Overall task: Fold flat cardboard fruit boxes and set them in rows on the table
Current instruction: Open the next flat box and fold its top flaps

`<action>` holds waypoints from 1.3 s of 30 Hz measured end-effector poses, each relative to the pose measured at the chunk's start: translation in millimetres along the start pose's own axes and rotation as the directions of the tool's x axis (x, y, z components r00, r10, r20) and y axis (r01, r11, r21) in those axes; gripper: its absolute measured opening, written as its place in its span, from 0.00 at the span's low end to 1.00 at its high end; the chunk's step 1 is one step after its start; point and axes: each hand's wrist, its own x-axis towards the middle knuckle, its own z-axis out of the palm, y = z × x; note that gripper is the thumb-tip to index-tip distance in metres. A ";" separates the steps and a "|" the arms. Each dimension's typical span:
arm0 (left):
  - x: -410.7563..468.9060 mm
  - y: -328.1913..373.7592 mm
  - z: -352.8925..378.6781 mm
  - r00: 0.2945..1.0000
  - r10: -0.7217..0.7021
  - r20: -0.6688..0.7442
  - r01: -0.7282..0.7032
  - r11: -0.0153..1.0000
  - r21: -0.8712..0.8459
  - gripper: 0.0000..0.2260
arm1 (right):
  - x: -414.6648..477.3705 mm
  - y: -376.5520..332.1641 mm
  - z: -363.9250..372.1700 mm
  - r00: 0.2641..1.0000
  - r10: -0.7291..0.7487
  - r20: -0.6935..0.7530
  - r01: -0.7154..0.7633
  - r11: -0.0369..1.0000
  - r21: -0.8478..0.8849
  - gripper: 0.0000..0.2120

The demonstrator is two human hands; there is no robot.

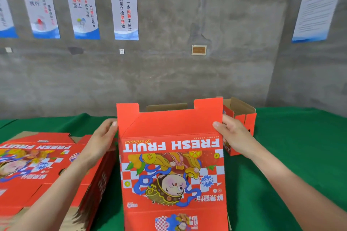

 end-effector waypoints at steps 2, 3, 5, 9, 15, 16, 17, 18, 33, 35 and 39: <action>1.4 4.6 0.8 0.996 -0.063 0.056 0.067 0.996 -0.066 0.08 | -9.0 2.1 1.6 1.000 -0.015 -0.021 0.014 1.000 -0.009 0.07; 2.4 5.7 1.2 0.996 -0.062 0.067 0.067 0.995 -0.077 0.08 | -14.2 4.0 2.7 0.999 -0.021 -0.029 0.020 1.000 -0.019 0.07; 4.6 4.1 -0.7 0.997 -0.002 0.076 0.002 1.000 -0.006 0.17 | -26.0 10.0 5.4 0.999 -0.014 -0.040 0.013 0.999 -0.039 0.06; 5.2 -2.7 -1.7 0.941 0.124 0.315 -0.224 0.926 0.303 0.35 | -49.1 24.0 10.2 0.999 0.044 -0.025 -0.045 0.997 -0.058 0.07; -8.5 -32.9 18.6 0.928 0.259 0.266 -0.369 0.730 0.575 0.22 | -73.5 52.1 -2.1 0.991 0.121 -0.060 -0.127 0.986 -0.112 0.07; -11.5 -40.1 21.1 0.960 0.189 0.205 -0.277 0.742 0.611 0.14 | -77.2 57.7 -4.2 0.988 0.145 -0.060 -0.152 0.981 -0.123 0.07; -14.5 -46.1 24.1 0.987 0.060 0.150 -0.140 0.781 0.608 0.12 | -80.6 63.2 -4.8 0.983 0.172 -0.059 -0.178 0.975 -0.135 0.07; -19.3 -49.1 27.2 0.988 -0.098 0.115 0.021 0.844 0.537 0.13 | -84.0 68.3 -4.1 0.977 0.203 -0.058 -0.209 0.968 -0.141 0.08; -31.0 -23.7 75.6 0.964 -0.234 0.125 0.265 0.862 -0.432 0.27 | -71.7 65.2 6.5 0.948 0.225 -0.226 -0.240 0.970 -0.040 0.16; -41.1 -32.8 79.4 0.991 -0.130 0.039 0.136 0.962 -0.238 0.17 | -67.9 61.0 13.6 0.928 0.277 -0.251 -0.292 0.956 -0.027 0.23; -54.1 -39.7 91.2 0.982 -0.039 -0.186 0.048 0.998 0.044 0.10 | -53.7 57.1 21.1 0.876 0.374 -0.305 -0.434 0.887 -0.158 0.28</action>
